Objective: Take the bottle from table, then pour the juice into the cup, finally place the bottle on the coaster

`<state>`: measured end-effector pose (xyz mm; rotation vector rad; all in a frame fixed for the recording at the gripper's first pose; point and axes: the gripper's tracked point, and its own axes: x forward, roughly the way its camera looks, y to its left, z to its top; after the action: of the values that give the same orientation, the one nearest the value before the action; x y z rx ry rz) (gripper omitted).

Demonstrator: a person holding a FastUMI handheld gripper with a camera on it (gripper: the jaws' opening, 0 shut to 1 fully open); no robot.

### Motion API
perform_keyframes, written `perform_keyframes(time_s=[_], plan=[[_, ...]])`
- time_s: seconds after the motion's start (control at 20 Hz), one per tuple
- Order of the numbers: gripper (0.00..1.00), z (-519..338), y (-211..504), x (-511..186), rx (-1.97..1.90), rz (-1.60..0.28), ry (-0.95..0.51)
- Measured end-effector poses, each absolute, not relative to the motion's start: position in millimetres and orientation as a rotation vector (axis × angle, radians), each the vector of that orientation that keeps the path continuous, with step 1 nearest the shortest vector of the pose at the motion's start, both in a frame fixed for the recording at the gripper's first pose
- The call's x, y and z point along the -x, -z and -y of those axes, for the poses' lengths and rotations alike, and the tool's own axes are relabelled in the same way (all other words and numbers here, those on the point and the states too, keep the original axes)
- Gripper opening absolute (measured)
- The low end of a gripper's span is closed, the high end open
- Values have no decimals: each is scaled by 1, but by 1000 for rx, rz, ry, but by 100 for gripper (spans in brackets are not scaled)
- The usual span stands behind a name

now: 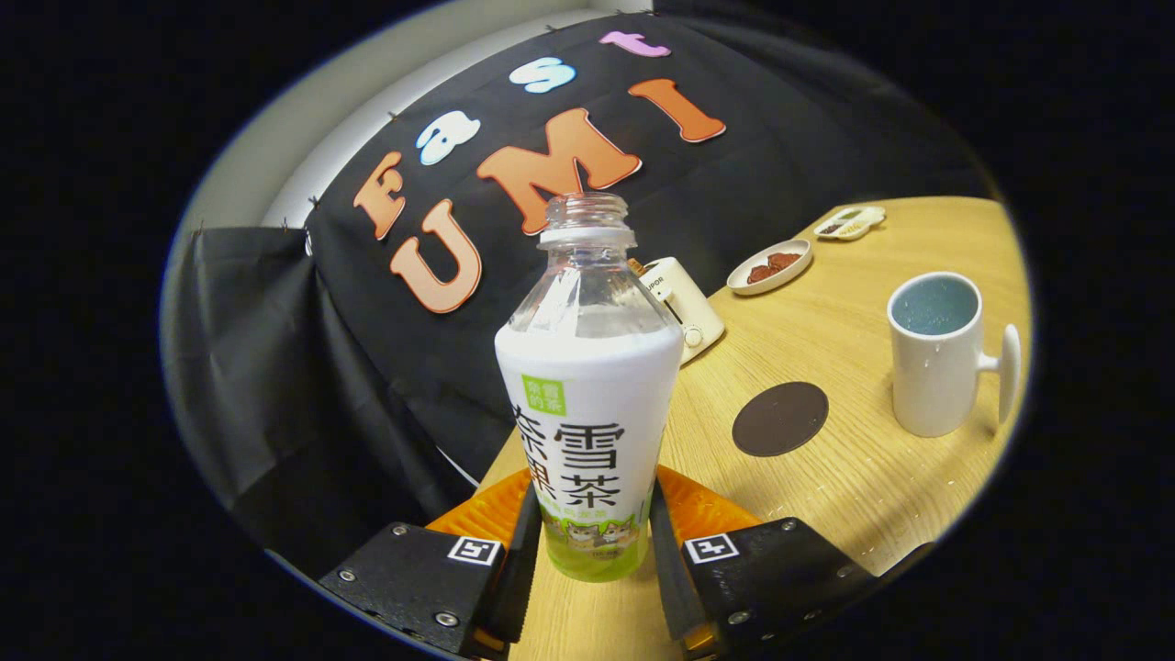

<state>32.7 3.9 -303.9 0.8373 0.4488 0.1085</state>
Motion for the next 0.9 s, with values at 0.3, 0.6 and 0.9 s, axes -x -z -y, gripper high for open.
perform_keyframes(time_s=[0.3, 0.6, 0.9], plan=[[58, 21, 305, -44, -1169, -422, -46], [58, 41, 304, -53, -1426, -366, 5], [58, 47, 295, -64, -1580, -336, 16]])
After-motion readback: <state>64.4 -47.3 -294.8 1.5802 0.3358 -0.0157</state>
